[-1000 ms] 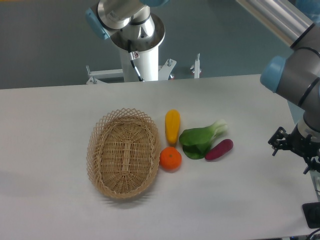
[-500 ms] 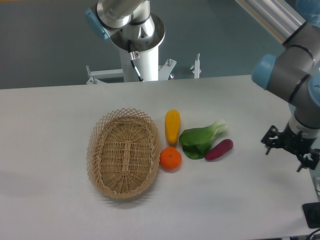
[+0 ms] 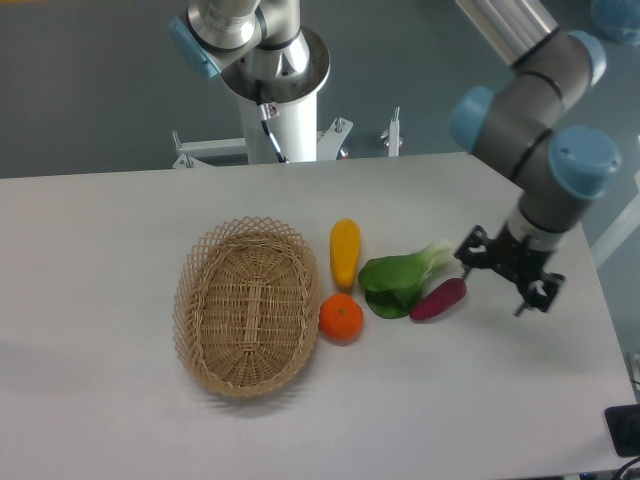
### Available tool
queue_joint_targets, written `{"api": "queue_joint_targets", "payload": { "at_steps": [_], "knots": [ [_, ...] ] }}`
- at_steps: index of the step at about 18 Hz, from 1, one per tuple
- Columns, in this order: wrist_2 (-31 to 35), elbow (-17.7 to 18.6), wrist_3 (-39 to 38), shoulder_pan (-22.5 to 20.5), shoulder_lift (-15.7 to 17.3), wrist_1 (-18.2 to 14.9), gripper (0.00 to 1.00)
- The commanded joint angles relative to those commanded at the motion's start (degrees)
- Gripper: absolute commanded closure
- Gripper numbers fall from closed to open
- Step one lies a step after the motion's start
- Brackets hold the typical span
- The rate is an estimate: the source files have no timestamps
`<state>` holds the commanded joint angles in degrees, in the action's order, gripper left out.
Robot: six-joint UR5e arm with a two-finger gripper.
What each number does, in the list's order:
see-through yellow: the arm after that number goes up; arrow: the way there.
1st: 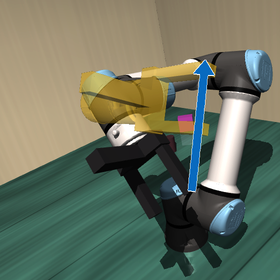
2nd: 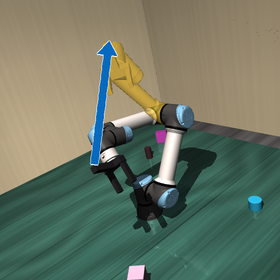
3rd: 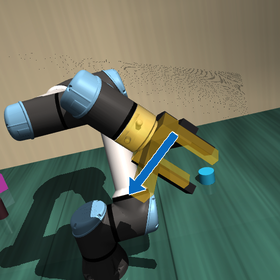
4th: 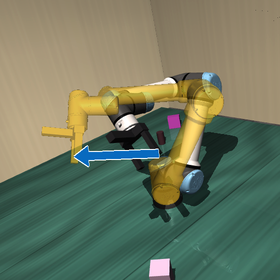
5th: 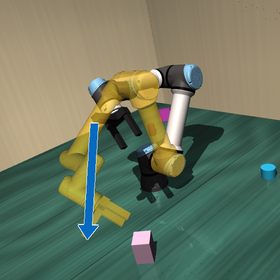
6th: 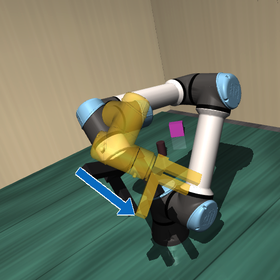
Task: Pick up the green vegetable from the table
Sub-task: 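Move the open gripper over the green bok choy and lower it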
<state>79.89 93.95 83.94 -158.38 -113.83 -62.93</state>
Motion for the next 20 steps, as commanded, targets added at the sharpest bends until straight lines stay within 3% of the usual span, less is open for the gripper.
{"api": "queue_joint_targets", "payload": {
  "at_steps": [6, 11, 18, 20],
  "knots": [
    [1.0, 3.8, 0.7, 0.4, 1.2, 0.7, 0.0],
    [1.4, 8.0, 0.7, 0.4, 1.1, 6.7, 0.0],
    [11.3, 11.4, 0.9, 0.9, 1.2, 7.7, 0.0],
    [11.5, 10.8, 0.6, 1.1, 1.2, 7.7, 0.0]
  ]
}}
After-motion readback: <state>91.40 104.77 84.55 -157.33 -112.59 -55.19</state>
